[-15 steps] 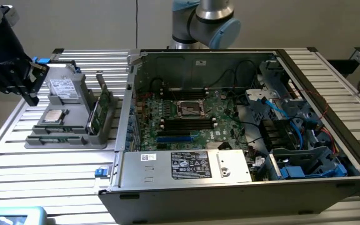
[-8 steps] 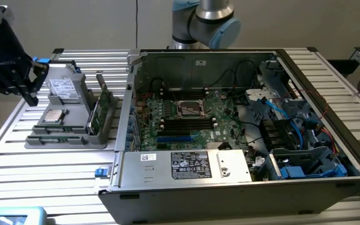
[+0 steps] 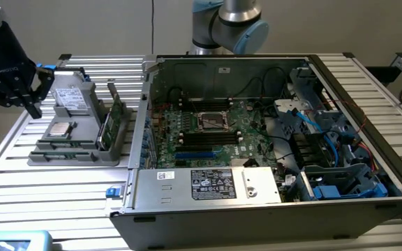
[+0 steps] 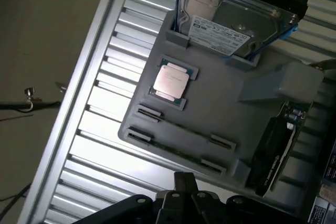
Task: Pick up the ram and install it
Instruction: 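Pick up the ram and move it above insertion slot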
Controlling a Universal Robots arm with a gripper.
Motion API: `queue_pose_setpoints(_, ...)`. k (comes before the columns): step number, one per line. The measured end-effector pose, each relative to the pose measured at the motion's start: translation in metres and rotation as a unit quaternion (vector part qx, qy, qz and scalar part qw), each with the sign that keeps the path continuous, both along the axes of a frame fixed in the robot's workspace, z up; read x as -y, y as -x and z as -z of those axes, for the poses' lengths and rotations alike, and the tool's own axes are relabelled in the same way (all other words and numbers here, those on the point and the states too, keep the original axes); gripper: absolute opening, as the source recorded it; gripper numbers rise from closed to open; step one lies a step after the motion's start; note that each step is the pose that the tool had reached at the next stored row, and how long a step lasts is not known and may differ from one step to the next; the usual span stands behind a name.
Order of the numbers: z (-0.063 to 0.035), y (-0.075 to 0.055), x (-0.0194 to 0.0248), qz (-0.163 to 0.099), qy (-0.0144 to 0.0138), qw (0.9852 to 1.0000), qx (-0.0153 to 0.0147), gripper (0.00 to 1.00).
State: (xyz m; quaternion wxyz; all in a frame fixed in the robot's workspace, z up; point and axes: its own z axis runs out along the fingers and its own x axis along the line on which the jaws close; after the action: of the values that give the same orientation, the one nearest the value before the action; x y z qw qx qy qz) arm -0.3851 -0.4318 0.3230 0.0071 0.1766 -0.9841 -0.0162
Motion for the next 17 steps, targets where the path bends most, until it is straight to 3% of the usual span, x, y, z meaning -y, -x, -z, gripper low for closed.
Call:
queue_pose_setpoints(5,0.0,0.0003,0.0,-0.046,0.0,0.999,0.0,0.11)
queue_pose_setpoints(9,0.0,0.0004,-0.0001,-0.082,0.0,0.9966,0.0,0.11)
queue_pose_setpoints(13,0.0,0.0004,-0.0001,-0.118,0.0,0.993,0.0,0.11)
queue_pose_setpoints(17,0.0001,0.0004,-0.0001,-0.155,0.0,0.988,0.0,0.11)
